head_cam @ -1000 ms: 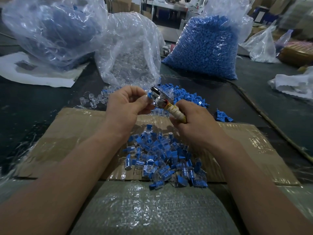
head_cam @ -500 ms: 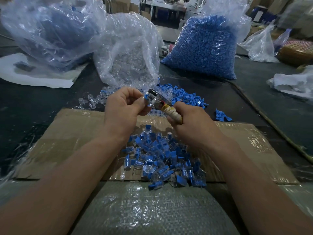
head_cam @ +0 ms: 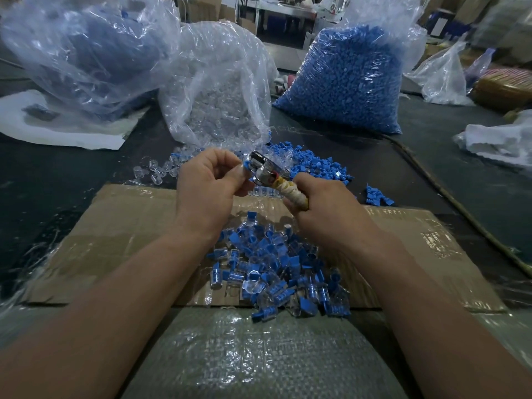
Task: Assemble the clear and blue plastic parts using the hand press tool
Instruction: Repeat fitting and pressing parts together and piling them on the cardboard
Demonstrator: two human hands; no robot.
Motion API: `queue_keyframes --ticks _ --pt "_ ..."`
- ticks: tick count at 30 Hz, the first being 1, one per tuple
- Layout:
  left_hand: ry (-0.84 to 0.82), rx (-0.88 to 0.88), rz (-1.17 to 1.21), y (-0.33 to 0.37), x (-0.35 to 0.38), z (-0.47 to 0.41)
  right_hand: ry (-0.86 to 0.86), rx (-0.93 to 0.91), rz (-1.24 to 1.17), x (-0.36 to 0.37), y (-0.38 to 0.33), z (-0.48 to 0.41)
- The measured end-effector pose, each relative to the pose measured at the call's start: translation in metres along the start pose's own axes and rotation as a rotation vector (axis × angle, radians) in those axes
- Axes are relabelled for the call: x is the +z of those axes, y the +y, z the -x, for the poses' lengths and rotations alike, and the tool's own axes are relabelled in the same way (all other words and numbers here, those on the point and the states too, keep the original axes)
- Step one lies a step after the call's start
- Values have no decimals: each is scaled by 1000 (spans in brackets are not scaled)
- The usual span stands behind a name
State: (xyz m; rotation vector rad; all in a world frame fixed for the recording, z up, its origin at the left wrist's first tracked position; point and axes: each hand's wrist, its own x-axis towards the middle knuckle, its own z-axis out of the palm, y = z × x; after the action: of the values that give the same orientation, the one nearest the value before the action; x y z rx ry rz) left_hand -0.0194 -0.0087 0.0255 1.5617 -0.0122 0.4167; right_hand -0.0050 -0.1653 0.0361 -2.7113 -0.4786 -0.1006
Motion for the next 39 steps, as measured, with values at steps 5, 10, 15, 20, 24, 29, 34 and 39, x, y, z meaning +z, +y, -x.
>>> queue_keyframes --ticks 5,10,15,20,24,29,34,39 --pt "1 7 26 2 -1 0 43 -25 47 -1 0 1" --pt "-17 -7 6 2 0 -1 54 -31 36 2 4 0" --pt "12 -58 67 2 -7 -7 27 -53 4 -4 16 -3" --pt "-86 -122 78 7 -15 -8 -50 -7 21 -10 25 -4" --pt "-340 -124 3 13 -11 1 -139 34 -25 -16 28 -3" --pt "-575 -136 -20 18 -10 6 -203 70 12 -17 30 -4" --pt "-238 -74 -89 12 -16 -5 -271 81 13 -17 32 -2" --pt "233 -67 -337 -4 -36 -33 -345 95 -3 -21 35 -1"
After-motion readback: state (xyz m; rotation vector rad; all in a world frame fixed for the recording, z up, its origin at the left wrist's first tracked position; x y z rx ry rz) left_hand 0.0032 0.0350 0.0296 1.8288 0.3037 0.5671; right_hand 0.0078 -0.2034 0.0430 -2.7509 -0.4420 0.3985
